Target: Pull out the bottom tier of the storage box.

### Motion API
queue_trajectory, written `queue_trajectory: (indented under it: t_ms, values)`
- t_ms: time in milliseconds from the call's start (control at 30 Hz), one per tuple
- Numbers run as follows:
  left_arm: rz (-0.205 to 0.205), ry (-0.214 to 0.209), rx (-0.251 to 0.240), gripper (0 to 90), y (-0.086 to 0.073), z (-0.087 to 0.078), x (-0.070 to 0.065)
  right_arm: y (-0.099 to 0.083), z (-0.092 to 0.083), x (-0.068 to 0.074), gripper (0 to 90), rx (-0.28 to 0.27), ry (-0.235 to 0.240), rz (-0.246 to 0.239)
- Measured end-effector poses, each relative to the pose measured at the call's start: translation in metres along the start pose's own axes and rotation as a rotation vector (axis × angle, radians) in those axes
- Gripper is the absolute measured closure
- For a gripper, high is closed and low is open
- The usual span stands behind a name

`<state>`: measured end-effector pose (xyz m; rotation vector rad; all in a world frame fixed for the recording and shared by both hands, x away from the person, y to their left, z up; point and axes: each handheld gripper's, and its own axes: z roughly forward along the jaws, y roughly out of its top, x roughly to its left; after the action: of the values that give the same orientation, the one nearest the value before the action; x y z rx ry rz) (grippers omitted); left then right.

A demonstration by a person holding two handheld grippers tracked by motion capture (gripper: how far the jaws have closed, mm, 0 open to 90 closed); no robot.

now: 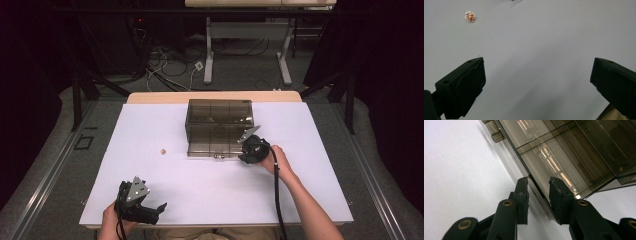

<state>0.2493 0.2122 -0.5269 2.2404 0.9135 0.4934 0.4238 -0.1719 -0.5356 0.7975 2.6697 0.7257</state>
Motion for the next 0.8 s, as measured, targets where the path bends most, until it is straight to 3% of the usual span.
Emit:
queue_trajectory:
  t_ms: [800]
  values:
    - [0.001,-0.001,0.001,0.0,0.0,-0.0003,0.0001,-0.0001,-0.0032,0.0011,70.1,0.035,0.049,-0.037]
